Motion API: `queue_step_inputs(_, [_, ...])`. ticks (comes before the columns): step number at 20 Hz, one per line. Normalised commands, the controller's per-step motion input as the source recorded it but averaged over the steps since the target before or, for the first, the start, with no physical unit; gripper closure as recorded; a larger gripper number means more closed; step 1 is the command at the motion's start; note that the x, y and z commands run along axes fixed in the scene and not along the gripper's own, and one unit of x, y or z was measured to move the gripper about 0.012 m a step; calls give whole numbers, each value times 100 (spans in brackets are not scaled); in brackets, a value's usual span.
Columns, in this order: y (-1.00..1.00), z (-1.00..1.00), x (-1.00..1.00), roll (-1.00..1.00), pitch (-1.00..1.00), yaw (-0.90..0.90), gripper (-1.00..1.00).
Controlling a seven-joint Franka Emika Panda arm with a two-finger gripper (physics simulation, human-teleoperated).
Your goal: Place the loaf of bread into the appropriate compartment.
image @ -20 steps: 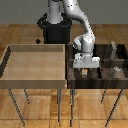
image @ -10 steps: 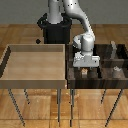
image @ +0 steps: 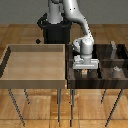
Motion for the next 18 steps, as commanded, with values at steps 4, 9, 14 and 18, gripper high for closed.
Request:
queue_step_inputs(4, [0,-25,0,0,0,0,-100])
queue_step_inputs(9, [0,0,0,0,0,0,100])
queue_step_inputs(14, [0,0,0,0,0,0,100])
queue_step_inputs(18, [0,0,0,0,0,-4,100])
